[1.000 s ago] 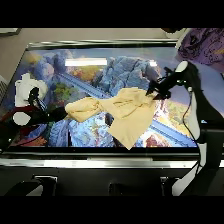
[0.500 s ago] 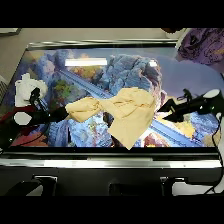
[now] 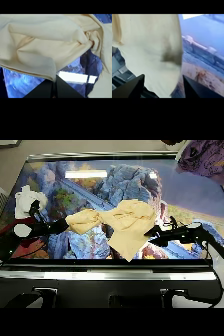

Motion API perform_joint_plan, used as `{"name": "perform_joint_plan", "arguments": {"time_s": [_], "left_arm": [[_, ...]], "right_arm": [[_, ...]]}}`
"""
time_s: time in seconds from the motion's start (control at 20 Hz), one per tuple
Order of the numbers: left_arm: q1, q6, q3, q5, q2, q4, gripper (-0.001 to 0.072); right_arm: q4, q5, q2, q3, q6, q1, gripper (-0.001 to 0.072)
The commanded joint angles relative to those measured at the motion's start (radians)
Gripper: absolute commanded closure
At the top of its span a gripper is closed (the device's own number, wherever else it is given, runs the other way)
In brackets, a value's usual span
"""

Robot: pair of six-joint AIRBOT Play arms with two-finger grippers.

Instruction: Fold the clothes and pants, and hang the long-sleeved shirts on hangers.

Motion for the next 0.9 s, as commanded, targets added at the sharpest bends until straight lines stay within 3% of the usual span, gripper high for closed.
{"name": "perform_joint_plan", "arguments": {"time_s": [0.0,0.1,0.15,0.25,0.3,0.55,0.85], "left_arm": [[0.0,-0.004,0.0,0.0,-0.001,-0.003,0.0692],[0.0,-0.004,0.0,0.0,-0.001,-0.003,0.0692],[0.0,-0.004,0.0,0.0,-0.001,-0.003,0.0692],[0.0,-0.004,0.0,0.0,-0.001,-0.003,0.0692],[0.0,-0.004,0.0,0.0,0.0,-0.003,0.0692],[0.036,0.0,0.089,-0.126,0.002,0.092,0.0693],[0.062,0.041,0.464,-0.338,0.152,0.359,0.0694]], "right_arm": [[-0.017,-0.124,0.002,-0.016,0.035,0.091,0.0155],[-0.047,-0.163,-0.003,-0.016,0.073,0.136,0.0173],[-0.044,-0.172,-0.002,-0.015,0.073,0.148,0.024],[-0.023,-0.168,0.0,-0.015,0.07,0.151,0.0558],[-0.017,-0.167,0.007,-0.013,0.058,0.149,0.0682],[-0.02,-0.142,0.163,0.142,0.058,0.145,0.0686],[-0.095,-0.141,0.365,0.711,0.219,-0.023,0.0686]]}}
